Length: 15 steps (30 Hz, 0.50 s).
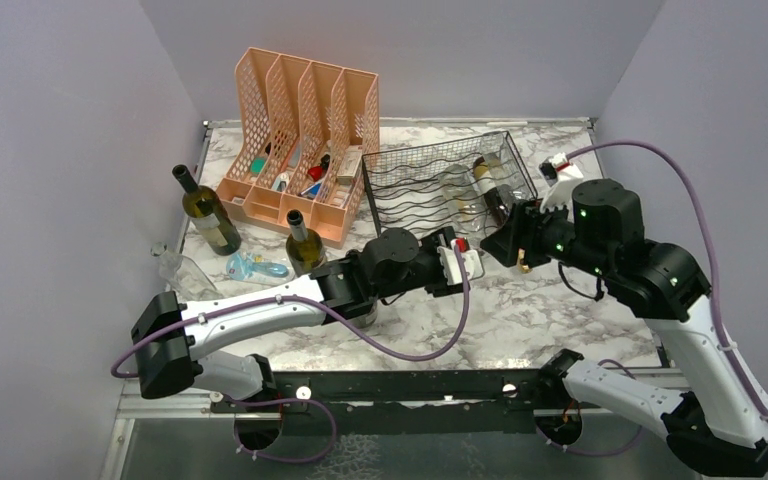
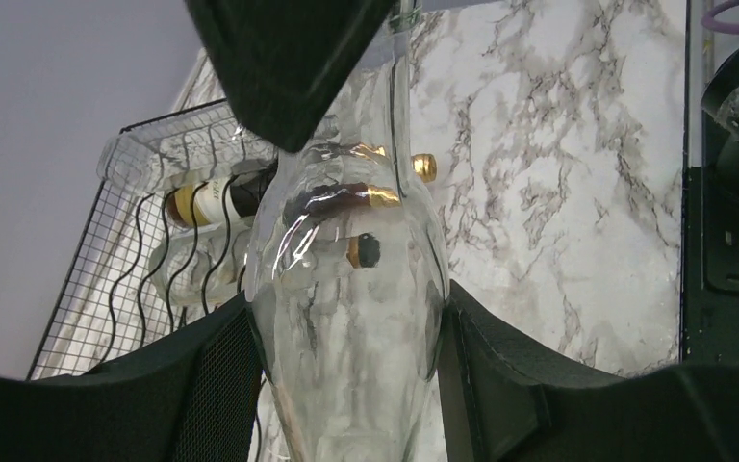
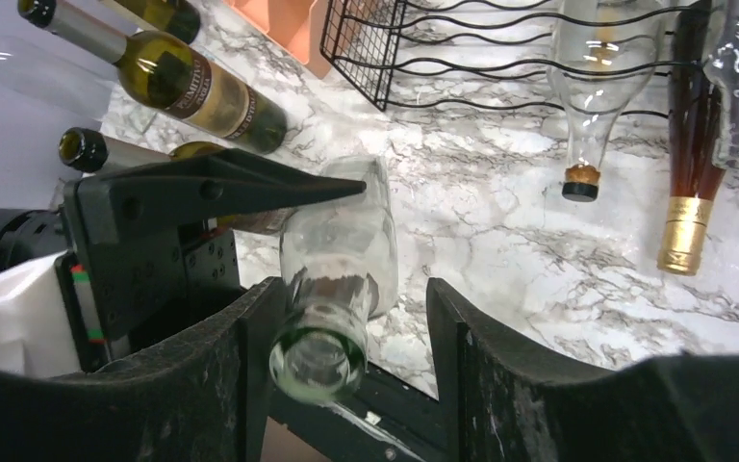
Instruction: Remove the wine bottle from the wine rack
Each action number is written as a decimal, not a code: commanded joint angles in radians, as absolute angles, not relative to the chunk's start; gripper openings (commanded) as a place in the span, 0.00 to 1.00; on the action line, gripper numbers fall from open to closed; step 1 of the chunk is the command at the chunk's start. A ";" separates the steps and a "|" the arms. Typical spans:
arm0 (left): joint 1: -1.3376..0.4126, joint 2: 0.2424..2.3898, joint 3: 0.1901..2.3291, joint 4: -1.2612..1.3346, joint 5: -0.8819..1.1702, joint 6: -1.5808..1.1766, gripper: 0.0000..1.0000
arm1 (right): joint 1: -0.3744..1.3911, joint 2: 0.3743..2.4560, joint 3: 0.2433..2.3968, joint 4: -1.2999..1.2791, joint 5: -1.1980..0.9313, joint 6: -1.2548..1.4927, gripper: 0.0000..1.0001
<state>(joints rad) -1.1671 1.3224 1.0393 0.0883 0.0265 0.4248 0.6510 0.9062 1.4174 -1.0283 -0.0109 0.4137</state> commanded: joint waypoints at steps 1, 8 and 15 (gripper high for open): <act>-1.170 1.308 1.049 0.204 0.006 0.356 0.01 | 0.655 0.925 1.370 -0.897 0.017 0.418 0.53; -1.167 1.332 1.070 0.211 -0.009 0.294 0.00 | 0.655 0.912 1.281 -0.864 0.021 0.482 0.17; -1.161 1.339 1.075 0.201 0.045 0.212 0.99 | 0.655 0.944 1.335 -1.021 0.294 0.536 0.01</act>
